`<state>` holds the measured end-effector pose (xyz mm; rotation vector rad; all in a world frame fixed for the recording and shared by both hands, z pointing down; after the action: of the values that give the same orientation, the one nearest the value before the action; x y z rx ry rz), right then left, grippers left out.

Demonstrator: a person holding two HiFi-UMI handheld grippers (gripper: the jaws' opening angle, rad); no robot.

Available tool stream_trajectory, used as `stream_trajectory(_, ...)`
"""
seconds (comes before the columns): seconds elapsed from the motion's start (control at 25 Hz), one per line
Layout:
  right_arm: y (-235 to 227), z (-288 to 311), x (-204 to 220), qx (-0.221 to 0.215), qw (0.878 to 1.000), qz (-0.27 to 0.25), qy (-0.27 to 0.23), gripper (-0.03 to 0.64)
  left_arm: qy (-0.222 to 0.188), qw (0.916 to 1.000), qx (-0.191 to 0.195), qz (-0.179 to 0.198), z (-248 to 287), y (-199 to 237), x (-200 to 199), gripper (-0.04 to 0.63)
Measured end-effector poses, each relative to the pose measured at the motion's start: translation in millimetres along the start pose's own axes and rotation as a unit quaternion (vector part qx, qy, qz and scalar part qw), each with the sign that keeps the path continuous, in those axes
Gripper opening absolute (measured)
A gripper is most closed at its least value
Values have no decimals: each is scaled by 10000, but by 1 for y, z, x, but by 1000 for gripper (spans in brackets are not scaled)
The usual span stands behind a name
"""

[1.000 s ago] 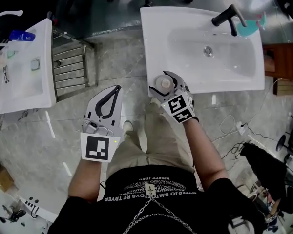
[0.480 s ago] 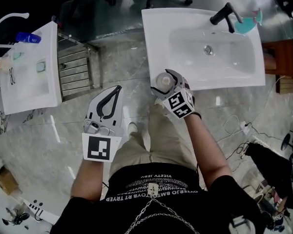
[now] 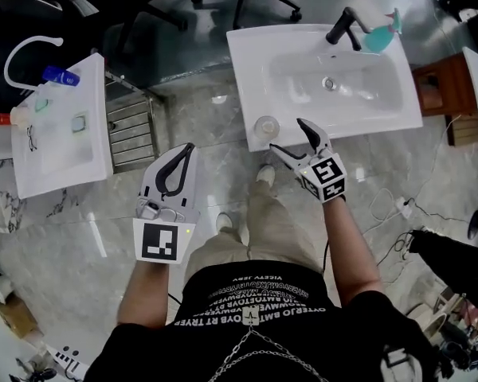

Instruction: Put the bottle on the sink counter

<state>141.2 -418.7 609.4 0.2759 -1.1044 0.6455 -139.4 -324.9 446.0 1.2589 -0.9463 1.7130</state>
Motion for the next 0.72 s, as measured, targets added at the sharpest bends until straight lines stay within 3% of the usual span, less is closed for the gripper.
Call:
stream_trajectory(0.04, 2, -18, -13, 53, 9994, 26, -346, 390, -69, 10000, -3, 13, -5, -1, -5, 6)
stream_trajectory(0.08, 6, -38, -28, 113, 9971, -21, -757, 340, -142, 9999, -3, 37, -11, -1, -11, 6)
stream_trajectory(0.2, 27, -94, -77, 345, 9807, -323, -1899, 137, -347, 9994, 24, 95, -28, -2, -29, 6)
stream_trajectory(0.28, 44, -121, -103, 534, 9718, -483, -2243, -2, -528, 9986, 61, -41, -40, -1, -40, 5)
stream_trajectory(0.48, 93, -160, -143, 783, 9632, -854, -2425, -4, -854, 9953, 236, -396, -77, 3, -58, 6)
stream_trajectory(0.72, 140, -192, -152, 1339, 9685, -757, -1960, -5, -1161, 9928, 284, -94, -134, 1, -76, 6)
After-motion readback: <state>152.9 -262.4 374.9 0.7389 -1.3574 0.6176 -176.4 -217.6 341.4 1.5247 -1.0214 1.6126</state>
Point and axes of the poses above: the fingertips, and each gripper's own axes: z forward along the fingers, y to its left, x out of its underside, the point moved 10 cm from there along -z, backward along the fingers, and after that the axes turned 3 degrees about -y, right-handed, at the moved point
